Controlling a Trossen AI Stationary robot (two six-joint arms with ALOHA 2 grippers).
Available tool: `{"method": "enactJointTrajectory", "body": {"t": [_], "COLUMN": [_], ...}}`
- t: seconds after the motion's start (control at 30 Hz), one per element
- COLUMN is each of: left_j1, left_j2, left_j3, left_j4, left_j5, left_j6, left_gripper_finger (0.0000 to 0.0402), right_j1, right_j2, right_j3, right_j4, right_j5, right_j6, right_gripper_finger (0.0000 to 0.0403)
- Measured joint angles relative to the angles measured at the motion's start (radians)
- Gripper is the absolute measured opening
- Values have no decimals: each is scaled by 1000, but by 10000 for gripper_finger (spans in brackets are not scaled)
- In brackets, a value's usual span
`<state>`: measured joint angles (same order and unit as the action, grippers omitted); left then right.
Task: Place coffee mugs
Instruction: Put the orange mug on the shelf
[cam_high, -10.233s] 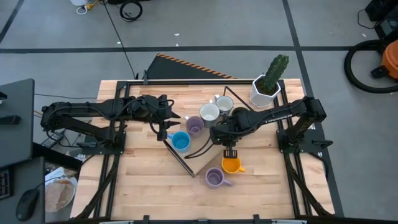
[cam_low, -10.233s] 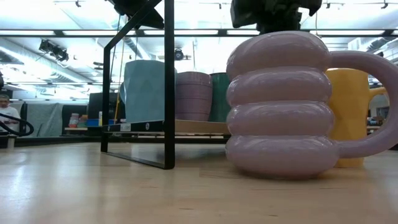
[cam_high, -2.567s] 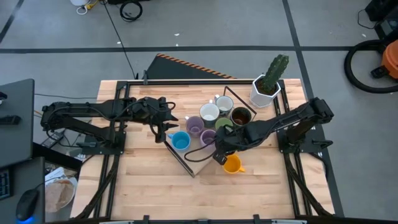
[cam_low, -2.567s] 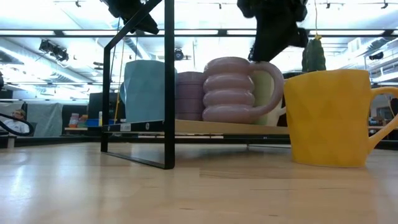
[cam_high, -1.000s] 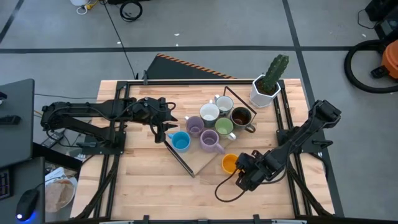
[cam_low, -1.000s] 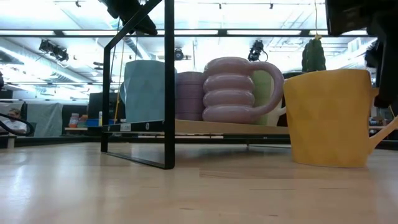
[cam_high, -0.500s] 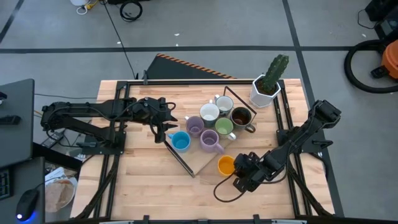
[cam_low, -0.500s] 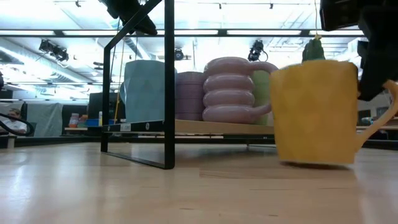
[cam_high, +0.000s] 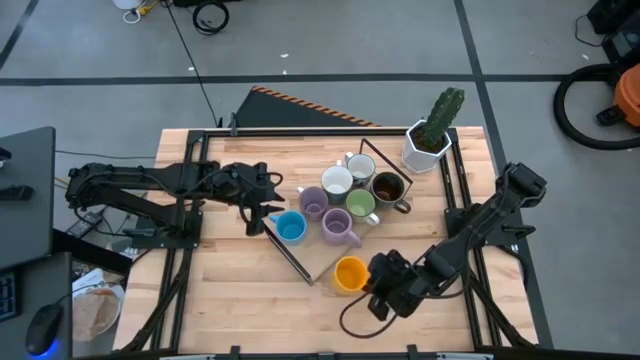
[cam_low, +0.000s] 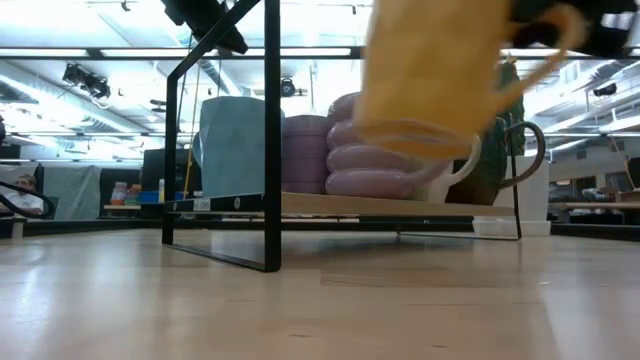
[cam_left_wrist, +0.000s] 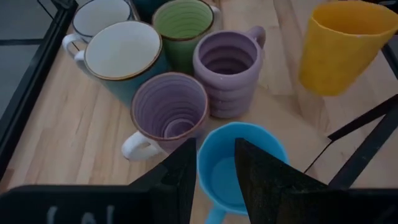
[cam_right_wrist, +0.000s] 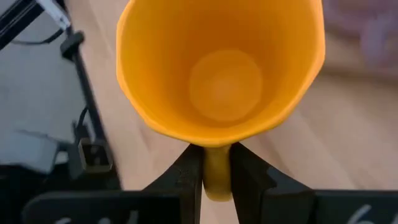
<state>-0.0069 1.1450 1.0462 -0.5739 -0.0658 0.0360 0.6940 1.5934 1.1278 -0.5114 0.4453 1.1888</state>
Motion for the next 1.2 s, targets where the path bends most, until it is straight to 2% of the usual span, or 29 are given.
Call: {"method": "enactJointTrajectory", "body": {"t": [0.2,0.53,0.73,0.97,1.07,1.2], "left_j1": [-4,-4,-4,-4,-4,-4], "left_j2": [0,0,0,0,0,0], "left_j3": [0,0,0,0,0,0], "left_j4": [4,28,-12,-69,-97,-113], "left_j5": [-17,-49,-50,-54,-53,-54], "left_j6": [-3,-31,-57,-51,-51,-51], "left_gripper_finger": [117,117,117,117,117,117], "right_j1": [-59,-150,-208,-254,-262,-258], "right_j2": [97,242,255,270,282,289], "right_j3": [143,325,341,341,341,341], "right_j4": [-82,-211,-205,-118,-114,-130], "right_j5": [50,59,36,2,-45,-52], "right_j6": [-41,-52,-48,-44,-29,14], "right_gripper_finger": [63,63,63,63,63,63]}}
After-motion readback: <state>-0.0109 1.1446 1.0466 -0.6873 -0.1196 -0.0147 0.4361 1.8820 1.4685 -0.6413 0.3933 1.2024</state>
